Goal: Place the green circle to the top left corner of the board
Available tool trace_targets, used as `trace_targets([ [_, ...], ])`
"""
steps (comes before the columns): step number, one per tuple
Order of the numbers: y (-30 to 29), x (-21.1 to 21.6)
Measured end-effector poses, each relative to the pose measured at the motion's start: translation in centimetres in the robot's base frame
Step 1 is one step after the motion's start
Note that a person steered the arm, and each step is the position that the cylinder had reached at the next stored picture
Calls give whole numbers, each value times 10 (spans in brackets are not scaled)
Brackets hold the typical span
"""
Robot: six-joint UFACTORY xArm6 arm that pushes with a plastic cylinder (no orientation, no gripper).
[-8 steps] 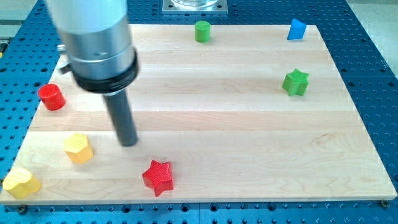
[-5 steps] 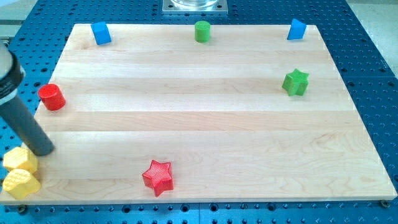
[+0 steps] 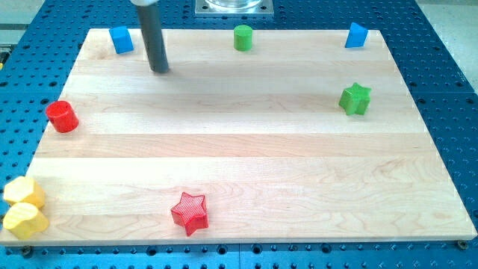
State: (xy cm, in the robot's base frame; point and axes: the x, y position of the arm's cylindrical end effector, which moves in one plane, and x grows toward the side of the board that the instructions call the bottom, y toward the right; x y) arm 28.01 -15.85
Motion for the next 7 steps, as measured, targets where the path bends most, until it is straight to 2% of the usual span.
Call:
trace_targets([
  [1, -34, -44],
  [2, -104, -57],
  [3, -146, -56],
  [4, -142, -52],
  [6, 27, 17],
  [7, 156, 22],
])
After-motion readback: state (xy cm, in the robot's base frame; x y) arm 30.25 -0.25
